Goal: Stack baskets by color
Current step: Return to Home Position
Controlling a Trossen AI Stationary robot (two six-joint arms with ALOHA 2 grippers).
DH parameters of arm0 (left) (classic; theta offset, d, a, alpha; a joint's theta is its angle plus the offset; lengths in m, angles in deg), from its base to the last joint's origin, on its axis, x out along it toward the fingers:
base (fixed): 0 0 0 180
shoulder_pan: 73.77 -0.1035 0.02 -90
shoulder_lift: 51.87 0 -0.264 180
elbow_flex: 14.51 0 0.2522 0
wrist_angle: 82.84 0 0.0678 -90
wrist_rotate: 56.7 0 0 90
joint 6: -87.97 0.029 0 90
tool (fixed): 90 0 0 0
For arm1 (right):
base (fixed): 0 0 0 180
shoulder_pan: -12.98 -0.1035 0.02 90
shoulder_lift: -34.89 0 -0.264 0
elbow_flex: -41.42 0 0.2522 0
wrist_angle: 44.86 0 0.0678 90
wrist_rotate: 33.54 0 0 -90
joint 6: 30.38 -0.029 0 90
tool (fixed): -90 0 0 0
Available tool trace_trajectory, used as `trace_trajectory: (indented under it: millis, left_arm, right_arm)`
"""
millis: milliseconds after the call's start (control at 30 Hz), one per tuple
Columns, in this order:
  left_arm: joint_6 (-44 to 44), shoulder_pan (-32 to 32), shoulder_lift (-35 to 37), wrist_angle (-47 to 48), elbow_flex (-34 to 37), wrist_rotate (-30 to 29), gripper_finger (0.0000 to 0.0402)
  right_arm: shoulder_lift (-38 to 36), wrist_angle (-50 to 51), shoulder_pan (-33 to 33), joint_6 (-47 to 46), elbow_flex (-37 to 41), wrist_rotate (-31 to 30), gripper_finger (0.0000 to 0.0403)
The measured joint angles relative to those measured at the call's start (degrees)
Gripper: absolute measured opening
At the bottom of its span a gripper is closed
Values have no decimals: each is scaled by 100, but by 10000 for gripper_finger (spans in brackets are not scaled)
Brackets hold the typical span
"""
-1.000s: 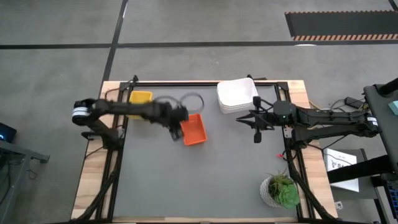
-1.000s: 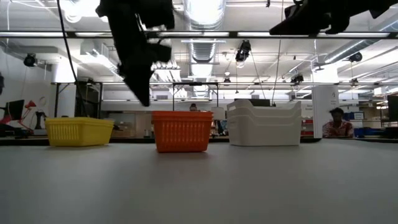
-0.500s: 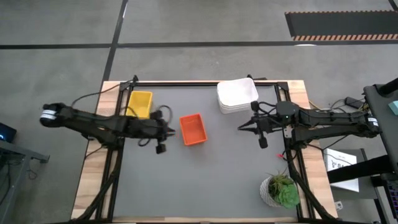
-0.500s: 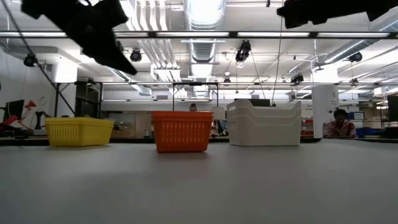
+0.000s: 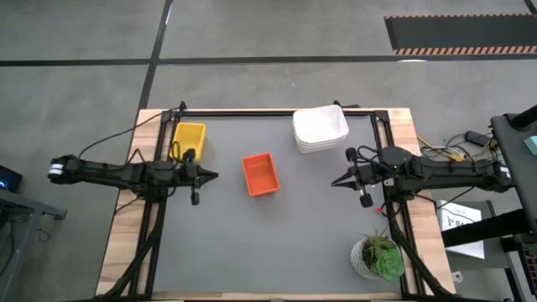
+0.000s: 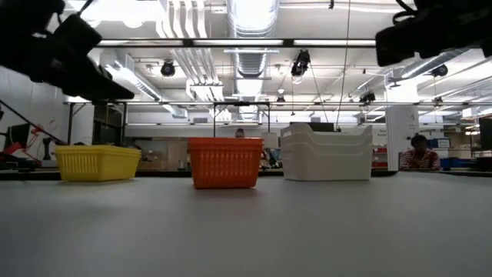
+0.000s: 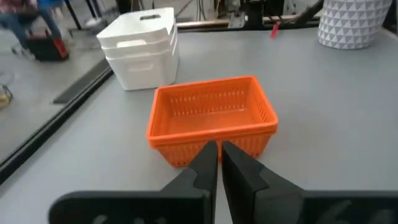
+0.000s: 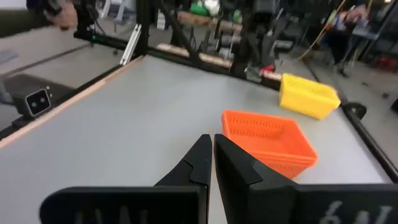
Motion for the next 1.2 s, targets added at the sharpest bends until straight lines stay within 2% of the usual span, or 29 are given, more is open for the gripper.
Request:
trace_trajectory:
  millis: [133, 300, 400, 500, 567, 633, 833, 1000, 1200]
  left_arm:
    - [272, 0, 764, -194, 478, 20, 6]
    - [329, 0, 1584, -356, 879, 40, 6]
    - [589, -1, 1786, -440, 895, 222, 6]
    - [845, 0, 1977, -434, 898, 267, 6]
    - [876, -2, 2043, -436, 904, 271, 6]
    - [874, -2, 2086, -444, 908, 276, 6]
    - [811, 0, 2000, -435, 913, 256, 6]
    - [1023, 0, 1834, -439, 915, 254, 6]
    - [1010, 0, 1655, -519, 930, 252, 6]
  right_arm:
    - [-696, -202, 4, 229, 470, -70, 13]
    - [-1636, -181, 6, 338, 935, -698, 13]
    - [-2159, -95, 5, 384, 1141, -952, 13]
    - [-2570, -213, 0, 444, 1311, -941, 13]
    - [-2572, 25, 5, 443, 1450, -1016, 13]
    - [-2476, -183, 4, 438, 1462, -1209, 13]
    - [-2491, -302, 4, 228, 1875, -2089, 13]
    - [-2422, -253, 4, -83, 1875, -2108, 13]
    - [-2421, -293, 4, 118, 1875, -2098, 13]
